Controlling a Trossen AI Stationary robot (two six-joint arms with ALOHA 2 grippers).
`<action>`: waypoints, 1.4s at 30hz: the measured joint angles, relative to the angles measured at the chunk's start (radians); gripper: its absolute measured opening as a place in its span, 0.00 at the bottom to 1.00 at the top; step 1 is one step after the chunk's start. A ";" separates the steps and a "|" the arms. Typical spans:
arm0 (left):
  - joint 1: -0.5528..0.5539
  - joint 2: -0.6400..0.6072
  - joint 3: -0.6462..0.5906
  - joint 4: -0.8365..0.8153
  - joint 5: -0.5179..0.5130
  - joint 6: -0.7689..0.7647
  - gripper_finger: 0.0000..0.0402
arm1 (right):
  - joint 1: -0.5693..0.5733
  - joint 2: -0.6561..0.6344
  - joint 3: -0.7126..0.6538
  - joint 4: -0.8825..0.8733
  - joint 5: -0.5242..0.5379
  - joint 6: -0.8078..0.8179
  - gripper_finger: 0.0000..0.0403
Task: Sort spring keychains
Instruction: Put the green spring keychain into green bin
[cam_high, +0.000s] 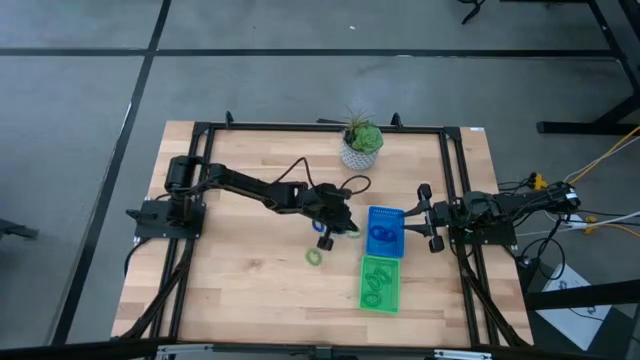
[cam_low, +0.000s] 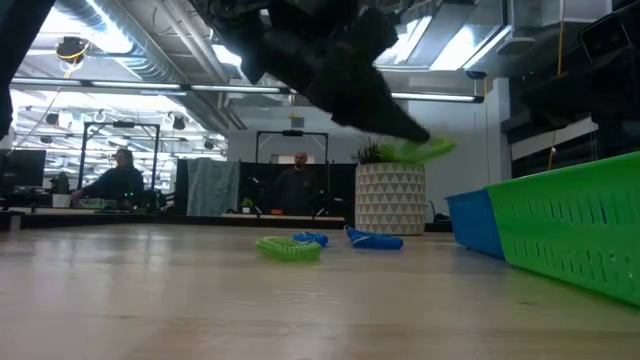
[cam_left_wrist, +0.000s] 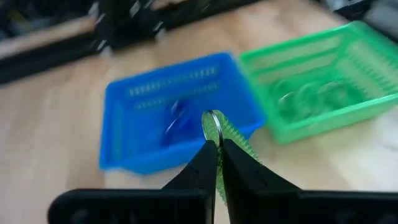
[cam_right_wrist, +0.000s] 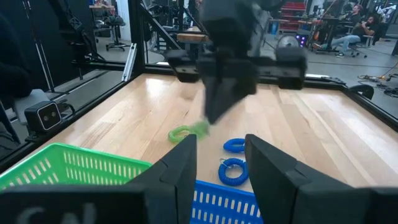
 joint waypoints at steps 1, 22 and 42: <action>-0.004 0.000 0.000 0.017 0.032 0.015 0.02 | 0.000 0.000 0.000 0.000 0.000 0.000 0.34; -0.183 0.060 0.002 0.391 0.183 0.143 0.01 | 0.000 0.000 0.000 0.000 0.000 0.000 0.34; -0.192 0.360 0.351 0.194 0.181 0.169 0.01 | 0.000 0.000 0.000 0.000 0.000 0.000 0.34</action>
